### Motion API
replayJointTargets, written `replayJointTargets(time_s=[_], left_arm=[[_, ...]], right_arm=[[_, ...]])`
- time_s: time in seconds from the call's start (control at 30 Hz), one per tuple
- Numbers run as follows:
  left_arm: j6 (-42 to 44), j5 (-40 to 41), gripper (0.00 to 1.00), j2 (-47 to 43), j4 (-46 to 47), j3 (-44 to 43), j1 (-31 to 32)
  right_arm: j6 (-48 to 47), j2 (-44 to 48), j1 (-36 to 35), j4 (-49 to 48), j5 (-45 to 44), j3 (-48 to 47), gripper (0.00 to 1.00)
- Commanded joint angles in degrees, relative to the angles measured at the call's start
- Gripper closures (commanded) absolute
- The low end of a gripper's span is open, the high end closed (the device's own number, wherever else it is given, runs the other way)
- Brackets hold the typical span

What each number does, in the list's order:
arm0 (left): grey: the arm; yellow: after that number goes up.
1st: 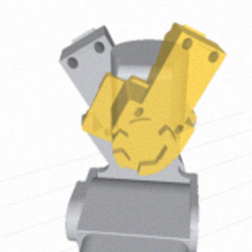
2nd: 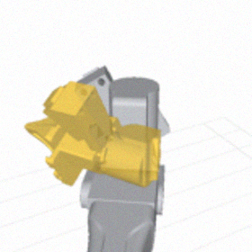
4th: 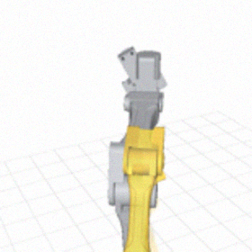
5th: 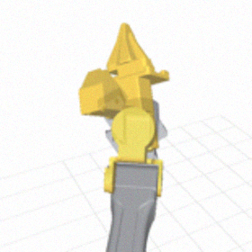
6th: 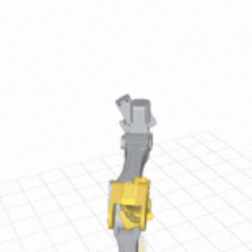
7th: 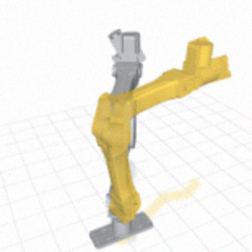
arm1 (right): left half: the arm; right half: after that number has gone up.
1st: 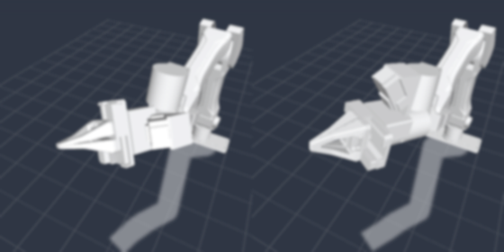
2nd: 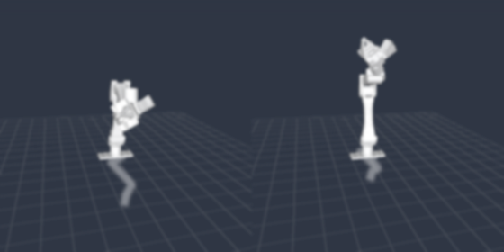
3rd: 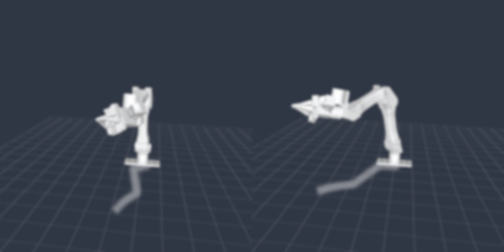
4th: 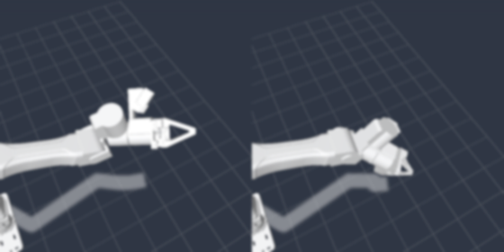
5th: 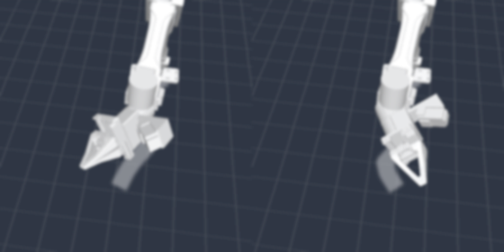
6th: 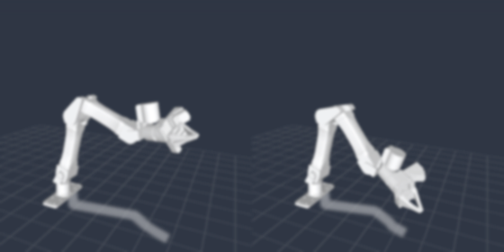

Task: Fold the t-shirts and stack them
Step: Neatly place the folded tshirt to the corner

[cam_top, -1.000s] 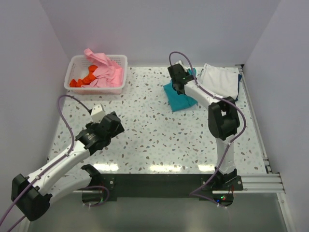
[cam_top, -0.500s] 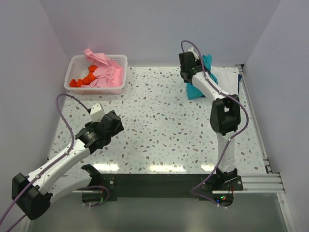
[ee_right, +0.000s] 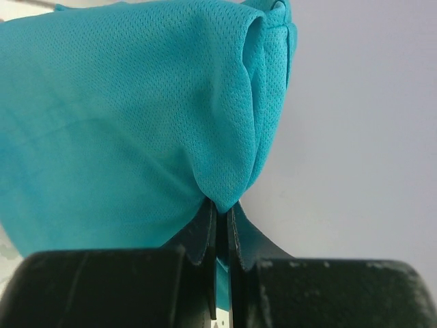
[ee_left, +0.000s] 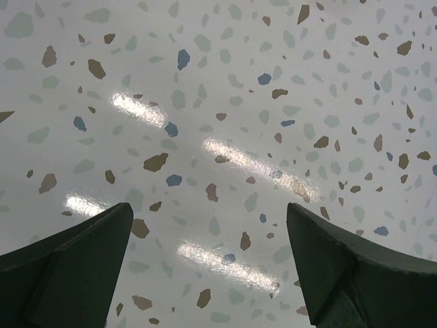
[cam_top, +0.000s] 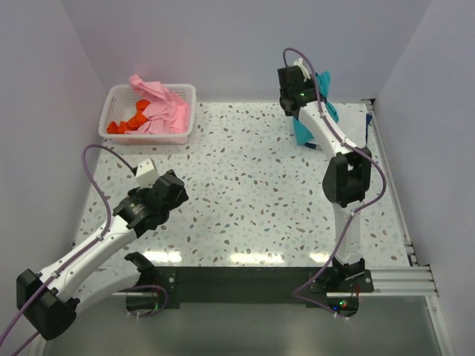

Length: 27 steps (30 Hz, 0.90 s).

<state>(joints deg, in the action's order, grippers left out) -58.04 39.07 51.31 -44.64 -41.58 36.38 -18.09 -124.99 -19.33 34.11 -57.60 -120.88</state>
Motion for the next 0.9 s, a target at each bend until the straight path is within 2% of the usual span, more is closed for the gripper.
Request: replayJointTargets(time_s=[0.0,0.4,0.57,0.87], left_arm=[[-0.49,1.89,0.0,-0.86,0.43,-1.84,-0.43],[-0.49,1.1,0.0,-1.39,1.05,-1.57,-0.43],[-0.14,0.75,0.0,-0.86,1.75,-1.66,-0.43],[0.47,-0.13,0.0,0.46,2.63,-1.84,-0.43]], right_arm=[[0.77,1.76,-0.09,2.63,-0.93,-5.24,1.0],[1.47,4.66,0.87,4.3,0.65,-5.68,1.0],[4.72,5.98,2.1,8.07,6.53,-6.73,1.0],[8.5,7.83,4.65,10.27,11.28,-7.35,1.0]])
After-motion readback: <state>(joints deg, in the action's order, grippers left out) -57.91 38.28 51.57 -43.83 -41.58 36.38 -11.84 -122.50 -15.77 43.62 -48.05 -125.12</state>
